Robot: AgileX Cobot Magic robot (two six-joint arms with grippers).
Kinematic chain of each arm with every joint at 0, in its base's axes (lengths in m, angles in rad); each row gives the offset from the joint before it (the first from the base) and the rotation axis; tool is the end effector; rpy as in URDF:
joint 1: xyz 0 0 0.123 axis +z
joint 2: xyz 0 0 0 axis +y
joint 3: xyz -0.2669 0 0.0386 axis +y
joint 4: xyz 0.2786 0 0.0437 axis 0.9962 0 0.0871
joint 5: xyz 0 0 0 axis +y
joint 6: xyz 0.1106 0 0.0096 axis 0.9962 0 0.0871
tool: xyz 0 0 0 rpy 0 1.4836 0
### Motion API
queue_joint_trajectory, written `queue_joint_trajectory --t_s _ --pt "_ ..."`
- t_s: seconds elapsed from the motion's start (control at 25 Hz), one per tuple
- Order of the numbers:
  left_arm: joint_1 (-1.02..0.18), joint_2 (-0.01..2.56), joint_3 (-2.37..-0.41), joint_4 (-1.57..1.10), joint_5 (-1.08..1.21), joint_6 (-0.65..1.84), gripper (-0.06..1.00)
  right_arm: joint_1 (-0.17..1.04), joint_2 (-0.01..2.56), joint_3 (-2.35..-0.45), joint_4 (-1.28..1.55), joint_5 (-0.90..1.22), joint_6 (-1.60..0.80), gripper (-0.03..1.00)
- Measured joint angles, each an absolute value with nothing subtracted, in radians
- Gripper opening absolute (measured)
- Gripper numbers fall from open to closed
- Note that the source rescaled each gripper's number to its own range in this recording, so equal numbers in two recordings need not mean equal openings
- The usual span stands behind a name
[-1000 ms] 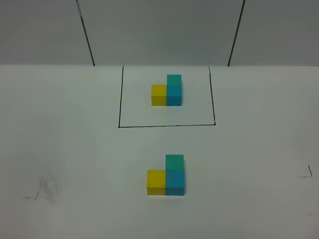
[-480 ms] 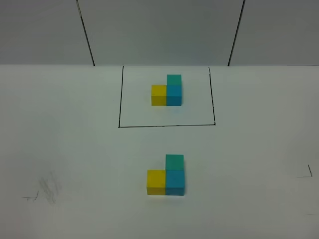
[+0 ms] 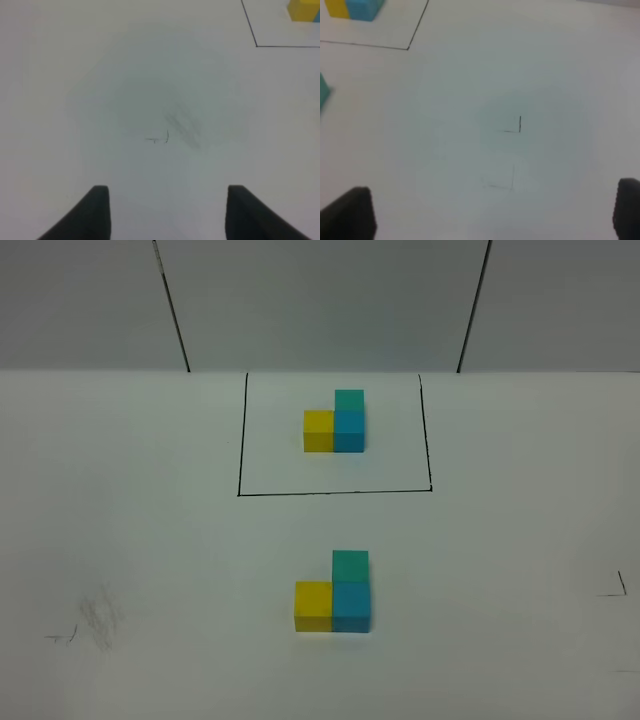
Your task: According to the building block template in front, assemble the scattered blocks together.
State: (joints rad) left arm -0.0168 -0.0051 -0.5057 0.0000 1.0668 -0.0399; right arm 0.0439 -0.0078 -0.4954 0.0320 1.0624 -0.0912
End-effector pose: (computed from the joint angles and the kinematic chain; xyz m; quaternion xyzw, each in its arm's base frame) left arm 0.0536 -0.0009 0.2843 -0.0098 0.8519 -0.0148 0.5233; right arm 0.0544 0.0055 0.2817 -0.0582 0.8507 0.0036 0.5223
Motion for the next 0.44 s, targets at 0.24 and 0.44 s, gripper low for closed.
queue_joint_trajectory --t_s 0.24,0.44 --pt "-0.017 -0.005 -0.506 0.0 1.067 -0.04 0.16 0.044 -0.008 -0.495 0.032 1.062 -0.09 0.7" --pt "-0.017 -0.005 -0.506 0.0 1.067 -0.04 0.16 0.044 -0.008 -0.495 0.032 1.062 -0.09 0.46"
